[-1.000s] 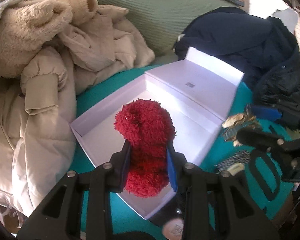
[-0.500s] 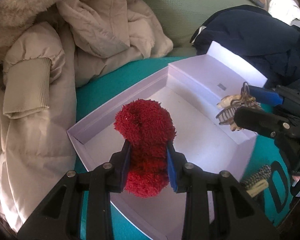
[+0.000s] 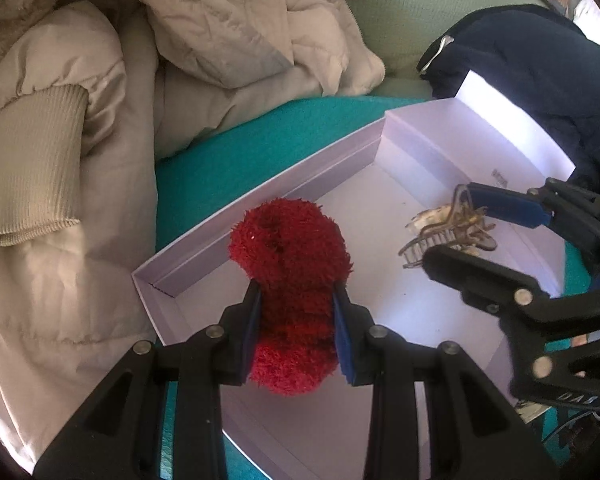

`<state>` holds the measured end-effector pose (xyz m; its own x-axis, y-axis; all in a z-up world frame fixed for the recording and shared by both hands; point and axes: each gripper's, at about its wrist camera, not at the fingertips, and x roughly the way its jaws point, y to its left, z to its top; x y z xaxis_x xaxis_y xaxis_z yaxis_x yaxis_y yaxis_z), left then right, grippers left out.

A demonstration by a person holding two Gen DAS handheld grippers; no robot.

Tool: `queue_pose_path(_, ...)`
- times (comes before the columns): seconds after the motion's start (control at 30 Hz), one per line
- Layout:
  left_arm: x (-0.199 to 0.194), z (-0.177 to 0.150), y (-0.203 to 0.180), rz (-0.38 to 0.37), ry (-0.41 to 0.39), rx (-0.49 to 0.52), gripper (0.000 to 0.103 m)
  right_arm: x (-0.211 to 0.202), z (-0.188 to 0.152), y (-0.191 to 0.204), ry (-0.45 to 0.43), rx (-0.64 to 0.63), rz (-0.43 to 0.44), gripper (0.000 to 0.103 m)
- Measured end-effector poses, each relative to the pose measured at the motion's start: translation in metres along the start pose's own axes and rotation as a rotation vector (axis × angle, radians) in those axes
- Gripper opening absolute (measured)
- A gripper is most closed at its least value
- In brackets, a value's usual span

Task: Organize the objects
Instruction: 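Carry the red scrunchie into the white box with the left tool while the right tool carries the gold clip, then open both tools to release the scrunchie and gold clip, then withdraw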

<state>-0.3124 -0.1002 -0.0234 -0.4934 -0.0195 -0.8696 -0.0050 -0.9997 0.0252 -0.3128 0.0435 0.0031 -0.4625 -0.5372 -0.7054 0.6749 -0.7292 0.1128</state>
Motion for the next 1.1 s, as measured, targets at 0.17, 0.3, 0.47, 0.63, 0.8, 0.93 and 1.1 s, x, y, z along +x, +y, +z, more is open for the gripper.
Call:
queue_pose_path(0.17, 0.012, 0.001, -0.002, 0.010, 0.032, -0.002, 0.031, 0.014, -0.003, 0.000, 0.038, 0.007, 0.004, 0.056)
queue_pose_path(0.3, 0.015, 0.001, -0.003, 0.019, 0.039, -0.002, 0.031, 0.020, -0.006, -0.002, 0.057, 0.016, -0.002, 0.056)
queue_pose_path(0.47, 0.016, 0.000, -0.002, 0.036, 0.044, -0.004, 0.032, 0.023, -0.007, -0.002, 0.073, 0.029, -0.009, 0.056)
queue_pose_path(0.63, 0.015, 0.000, -0.004, 0.053, 0.033, -0.003, 0.037, 0.025, -0.006, -0.002, 0.086, 0.034, -0.032, 0.056)
queue_pose_path(0.8, 0.008, -0.002, -0.003, 0.101, 0.012, 0.002, 0.050, 0.021, -0.008, -0.002, 0.094, 0.038, -0.048, 0.060)
queue_pose_path(0.93, -0.003, -0.002, -0.003, 0.118, -0.009, 0.000, 0.057, 0.011, -0.010, -0.001, 0.086, 0.025, -0.065, 0.066)
queue_pose_path(1.1, -0.020, -0.002, -0.008, 0.109, -0.021, -0.003, 0.060, -0.005, -0.008, -0.003, 0.071, 0.026, -0.070, 0.067)
